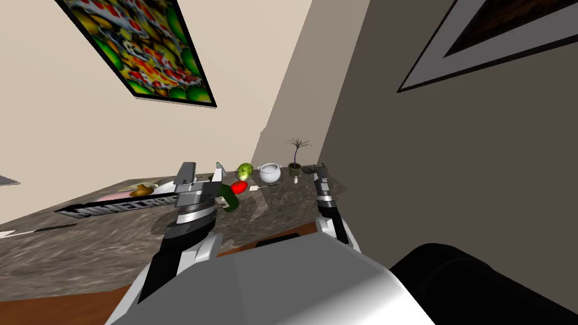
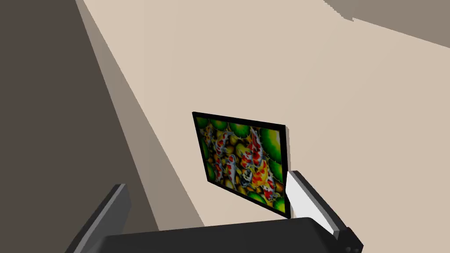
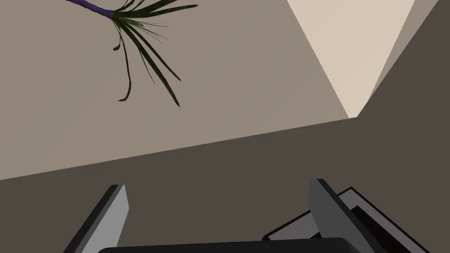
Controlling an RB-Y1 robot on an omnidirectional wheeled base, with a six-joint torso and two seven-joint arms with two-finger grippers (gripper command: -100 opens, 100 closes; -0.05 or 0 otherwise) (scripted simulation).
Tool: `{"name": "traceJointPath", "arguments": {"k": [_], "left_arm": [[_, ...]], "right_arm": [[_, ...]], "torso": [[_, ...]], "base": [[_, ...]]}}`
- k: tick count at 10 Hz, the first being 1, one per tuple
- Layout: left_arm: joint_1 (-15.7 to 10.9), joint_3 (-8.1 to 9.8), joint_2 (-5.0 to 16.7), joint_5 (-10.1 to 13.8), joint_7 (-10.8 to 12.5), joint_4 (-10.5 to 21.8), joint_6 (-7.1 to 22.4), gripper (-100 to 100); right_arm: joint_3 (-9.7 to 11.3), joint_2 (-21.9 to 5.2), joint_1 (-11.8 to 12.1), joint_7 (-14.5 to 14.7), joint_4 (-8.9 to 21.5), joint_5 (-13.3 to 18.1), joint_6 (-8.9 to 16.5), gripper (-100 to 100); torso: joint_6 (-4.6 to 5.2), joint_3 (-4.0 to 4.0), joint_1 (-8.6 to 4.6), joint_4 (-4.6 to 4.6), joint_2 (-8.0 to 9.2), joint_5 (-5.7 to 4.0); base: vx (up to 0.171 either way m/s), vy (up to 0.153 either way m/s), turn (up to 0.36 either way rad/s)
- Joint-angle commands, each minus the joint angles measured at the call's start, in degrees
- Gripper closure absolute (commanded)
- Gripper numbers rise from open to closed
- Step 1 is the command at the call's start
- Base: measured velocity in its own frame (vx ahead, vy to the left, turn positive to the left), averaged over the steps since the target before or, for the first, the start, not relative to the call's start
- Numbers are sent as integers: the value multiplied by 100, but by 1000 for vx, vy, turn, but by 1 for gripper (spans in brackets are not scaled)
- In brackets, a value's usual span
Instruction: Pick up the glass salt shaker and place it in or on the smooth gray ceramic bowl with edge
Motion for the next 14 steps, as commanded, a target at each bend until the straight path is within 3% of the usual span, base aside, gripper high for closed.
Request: {"name": "traceJointPath", "arguments": {"k": [1,7,11,12,14], "left_arm": [[0,0,0,0,0,0,0,0],[-1,0,0,0,0,0,0,0],[-1,0,0,0,0,0,0,0],[-1,0,0,0,0,0,0,0],[-1,0,0,0,0,0,0,0]], "right_arm": [[-82,-195,127,4,35,-3,53,-100],[-542,-580,829,22,229,-21,346,-100],[-981,-704,1485,46,426,-29,624,-100],[-981,-704,1485,46,426,-29,624,-100],[-1218,-749,1798,67,547,-24,777,-100]], "torso": [[0,0,0,0,0,0],[-1,15,11,6,25,3],[-1,16,9,7,27,2],[-3,15,8,6,26,3],[-1,11,2,5,18,1]], "base": [[-21,13,241],[-54,27,301],[-61,41,403],[-36,29,221],[-34,39,397]]}}
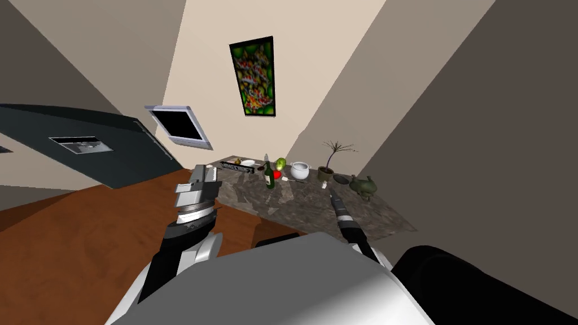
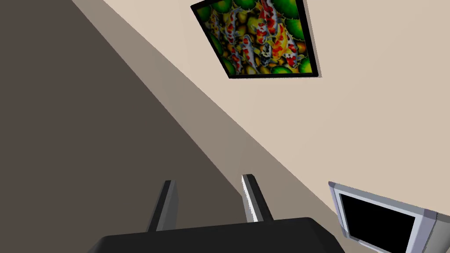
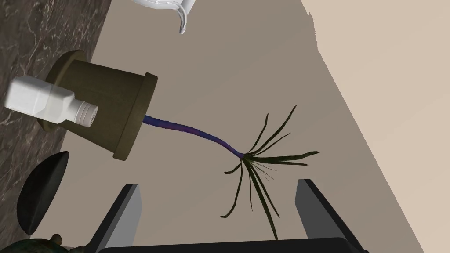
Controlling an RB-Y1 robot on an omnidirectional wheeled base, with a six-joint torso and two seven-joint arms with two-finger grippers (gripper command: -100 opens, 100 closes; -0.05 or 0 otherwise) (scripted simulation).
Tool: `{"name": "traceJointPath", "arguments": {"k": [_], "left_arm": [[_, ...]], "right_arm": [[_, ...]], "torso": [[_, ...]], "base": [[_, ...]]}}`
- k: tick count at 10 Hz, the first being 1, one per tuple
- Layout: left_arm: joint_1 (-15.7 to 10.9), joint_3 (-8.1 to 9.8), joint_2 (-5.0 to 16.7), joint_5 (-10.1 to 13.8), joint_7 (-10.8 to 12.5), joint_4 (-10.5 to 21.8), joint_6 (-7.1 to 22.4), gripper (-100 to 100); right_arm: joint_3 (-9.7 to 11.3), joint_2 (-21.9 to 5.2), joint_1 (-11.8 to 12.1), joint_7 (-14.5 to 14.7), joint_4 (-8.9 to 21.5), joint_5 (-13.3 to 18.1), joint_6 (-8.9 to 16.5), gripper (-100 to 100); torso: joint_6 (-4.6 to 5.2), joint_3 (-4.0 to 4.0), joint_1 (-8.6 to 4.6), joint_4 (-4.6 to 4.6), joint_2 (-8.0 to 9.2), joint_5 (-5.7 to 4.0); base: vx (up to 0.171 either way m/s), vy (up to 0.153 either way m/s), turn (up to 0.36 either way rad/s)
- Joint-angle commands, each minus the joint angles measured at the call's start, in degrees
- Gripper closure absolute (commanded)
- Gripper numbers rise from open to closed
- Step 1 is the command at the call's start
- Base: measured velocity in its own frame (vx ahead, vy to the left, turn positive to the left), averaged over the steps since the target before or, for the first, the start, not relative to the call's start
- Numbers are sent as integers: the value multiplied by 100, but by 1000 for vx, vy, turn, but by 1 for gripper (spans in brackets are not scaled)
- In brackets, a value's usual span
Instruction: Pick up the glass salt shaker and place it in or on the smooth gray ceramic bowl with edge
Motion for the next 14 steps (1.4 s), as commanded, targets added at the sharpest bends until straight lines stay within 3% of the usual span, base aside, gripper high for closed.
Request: {"name": "traceJointPath", "arguments": {"k": [1,5,14], "left_arm": [[0,0,0,0,0,0,0,0],[0,0,0,0,0,0,0,0],[2,2,1,0,0,0,0,0]], "right_arm": [[-61,-2,159,15,26,6,35,-100],[-539,-87,863,86,324,56,364,-100],[-1284,-252,1948,315,1022,293,961,-100]], "torso": [[0,0,0,0,0,0],[2,0,-2,0,0,0],[3,-9,-22,-3,-16,-4]], "base": [[-24,24,140],[-28,42,394],[6,10,366]]}}
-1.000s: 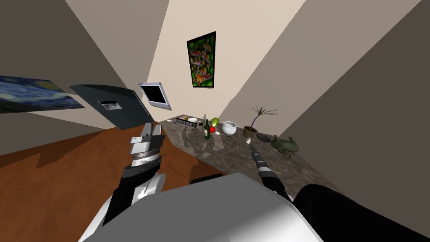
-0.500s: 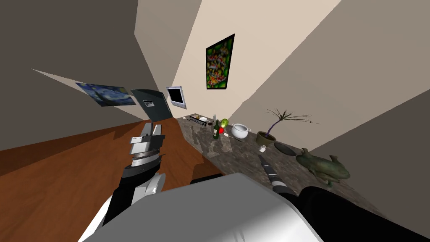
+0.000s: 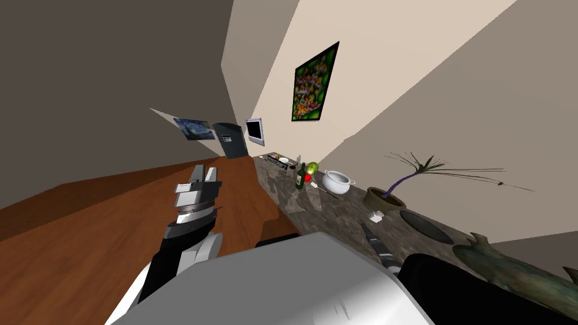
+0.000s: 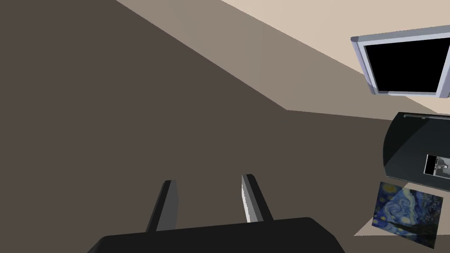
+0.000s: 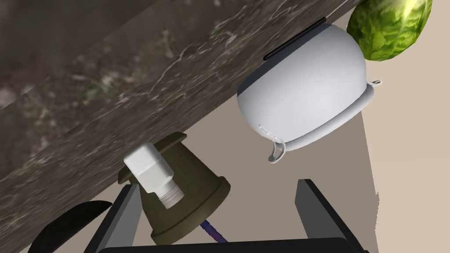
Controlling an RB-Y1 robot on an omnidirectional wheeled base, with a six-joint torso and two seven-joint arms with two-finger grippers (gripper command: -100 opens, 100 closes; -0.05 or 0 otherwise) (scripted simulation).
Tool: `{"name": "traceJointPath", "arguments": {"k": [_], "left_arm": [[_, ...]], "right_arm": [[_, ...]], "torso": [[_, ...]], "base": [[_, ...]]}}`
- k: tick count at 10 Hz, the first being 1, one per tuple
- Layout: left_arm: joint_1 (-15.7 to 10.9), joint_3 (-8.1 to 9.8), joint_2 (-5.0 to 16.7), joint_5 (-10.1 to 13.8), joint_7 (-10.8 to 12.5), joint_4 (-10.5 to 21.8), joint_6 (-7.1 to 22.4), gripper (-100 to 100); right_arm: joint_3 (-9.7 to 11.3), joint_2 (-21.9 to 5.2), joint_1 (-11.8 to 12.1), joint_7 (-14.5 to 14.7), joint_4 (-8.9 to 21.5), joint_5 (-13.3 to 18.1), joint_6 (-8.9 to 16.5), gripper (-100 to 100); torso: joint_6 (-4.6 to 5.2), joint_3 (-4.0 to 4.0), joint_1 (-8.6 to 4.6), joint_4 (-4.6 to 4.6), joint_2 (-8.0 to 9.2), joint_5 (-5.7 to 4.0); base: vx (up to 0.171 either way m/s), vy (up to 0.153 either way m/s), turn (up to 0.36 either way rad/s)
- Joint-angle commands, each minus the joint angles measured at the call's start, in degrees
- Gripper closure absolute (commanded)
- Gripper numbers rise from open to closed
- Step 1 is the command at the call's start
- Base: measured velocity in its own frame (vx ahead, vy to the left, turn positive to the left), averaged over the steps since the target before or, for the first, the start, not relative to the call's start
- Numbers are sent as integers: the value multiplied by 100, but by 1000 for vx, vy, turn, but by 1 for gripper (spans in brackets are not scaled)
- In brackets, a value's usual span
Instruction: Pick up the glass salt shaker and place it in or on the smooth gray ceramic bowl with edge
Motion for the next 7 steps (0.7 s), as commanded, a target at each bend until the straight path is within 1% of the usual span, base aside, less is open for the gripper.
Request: {"name": "traceJointPath", "arguments": {"k": [1,2,3,4,7], "left_arm": [[0,0,0,0,0,0,0,0],[0,0,0,0,0,0,0,0],[1,1,0,0,0,0,0,0],[2,1,0,0,0,0,0,0],[1,1,0,0,0,0,0,0]], "right_arm": [[-170,-87,206,56,155,55,184,-100],[-254,-116,327,98,267,104,263,-100],[-254,-116,327,98,267,104,263,-100],[-333,-150,440,142,378,155,340,-100],[-540,-272,738,275,708,314,556,-100]], "torso": [[0,0,0,0,0,0],[1,-2,-6,-1,-2,0],[1,-3,-8,-1,-4,0],[6,-1,-7,0,-1,-3],[3,-1,-13,0,-3,-3]], "base": [[29,-26,393],[31,-33,368],[16,-33,90],[9,-18,226],[23,-45,316]]}}
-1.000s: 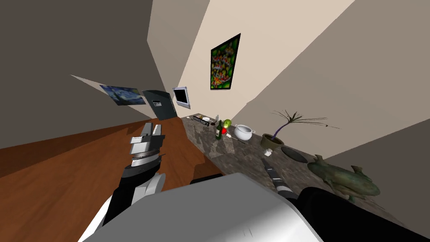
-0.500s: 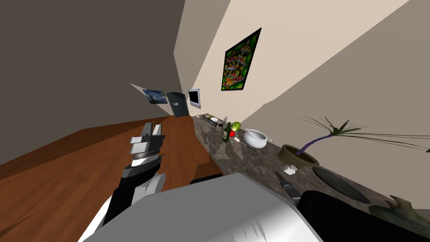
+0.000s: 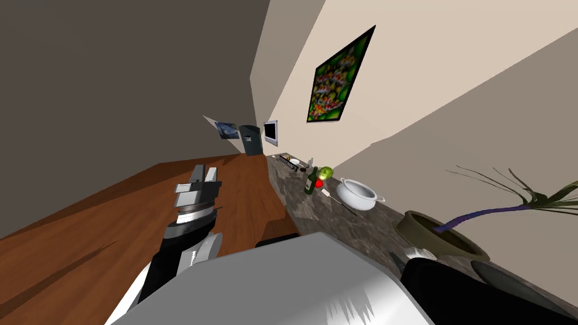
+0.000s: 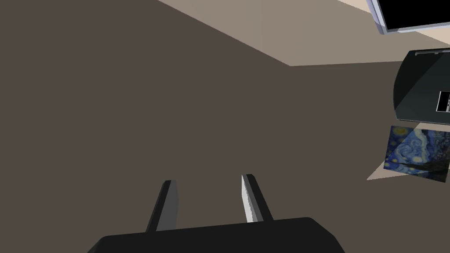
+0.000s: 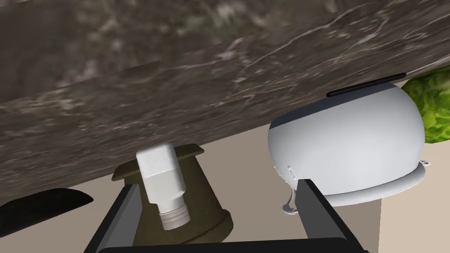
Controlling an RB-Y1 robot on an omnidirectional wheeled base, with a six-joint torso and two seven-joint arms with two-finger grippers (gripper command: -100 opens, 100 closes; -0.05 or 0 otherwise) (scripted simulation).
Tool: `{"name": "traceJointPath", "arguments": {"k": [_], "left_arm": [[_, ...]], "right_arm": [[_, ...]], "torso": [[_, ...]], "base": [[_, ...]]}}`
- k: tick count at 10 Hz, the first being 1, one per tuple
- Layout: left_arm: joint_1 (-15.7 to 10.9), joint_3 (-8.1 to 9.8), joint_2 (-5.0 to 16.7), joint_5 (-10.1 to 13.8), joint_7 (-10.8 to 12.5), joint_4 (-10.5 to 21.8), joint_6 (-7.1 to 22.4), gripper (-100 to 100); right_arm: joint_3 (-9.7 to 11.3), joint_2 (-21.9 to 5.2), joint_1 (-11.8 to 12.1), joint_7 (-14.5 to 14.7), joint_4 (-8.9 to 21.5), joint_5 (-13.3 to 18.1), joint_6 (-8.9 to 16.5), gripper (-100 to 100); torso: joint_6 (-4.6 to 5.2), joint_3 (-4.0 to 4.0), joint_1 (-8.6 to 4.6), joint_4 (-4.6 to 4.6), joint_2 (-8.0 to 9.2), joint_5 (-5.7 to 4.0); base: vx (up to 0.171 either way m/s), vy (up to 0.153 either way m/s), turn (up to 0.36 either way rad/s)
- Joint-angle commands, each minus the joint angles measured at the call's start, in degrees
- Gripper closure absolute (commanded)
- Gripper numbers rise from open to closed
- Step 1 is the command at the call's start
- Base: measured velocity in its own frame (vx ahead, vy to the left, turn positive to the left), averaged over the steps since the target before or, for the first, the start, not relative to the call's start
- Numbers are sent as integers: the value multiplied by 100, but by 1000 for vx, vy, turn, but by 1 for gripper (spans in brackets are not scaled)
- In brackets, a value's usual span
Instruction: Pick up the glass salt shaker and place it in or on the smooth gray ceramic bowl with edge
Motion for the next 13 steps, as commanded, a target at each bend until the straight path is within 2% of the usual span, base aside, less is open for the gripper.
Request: {"name": "traceJointPath", "arguments": {"k": [1,4,7,8,9,10,11,12,13], "left_arm": [[0,0,0,0,0,0,0,0],[0,0,0,0,0,0,0,0],[1,1,0,0,0,0,0,0],[0,0,0,0,0,0,0,0],[1,1,0,0,0,0,0,0],[1,1,0,0,0,0,0,0],[1,1,0,0,0,0,0,0],[1,1,0,0,0,0,0,0],[1,1,0,0,0,0,0,0]], "right_arm": [[-123,-106,203,39,181,58,88,-100],[-322,-259,493,200,561,252,319,-100],[-449,-376,681,313,824,387,472,-100],[-480,-406,728,341,891,421,511,-100],[-463,-412,651,315,910,394,460,-100],[-468,-416,659,322,914,398,471,0],[-486,-417,476,355,1077,448,471,-100],[-494,-418,398,370,1148,469,472,-100],[-488,-422,457,352,1094,450,477,-100]], "torso": [[0,0,0,0,0,0],[0,0,-7,0,0,-2],[4,-2,-4,0,-3,-3],[1,-2,1,0,-3,-1],[4,-2,4,0,-3,0],[7,-1,15,1,-2,1],[7,0,23,1,0,3],[5,0,14,1,-1,1],[5,-1,4,1,-2,-1]], "base": [[29,-61,268],[21,-81,340],[18,-73,192],[13,-53,192],[5,-26,27],[1,-6,-3],[4,-36,22],[9,-62,36],[5,-29,12]]}}
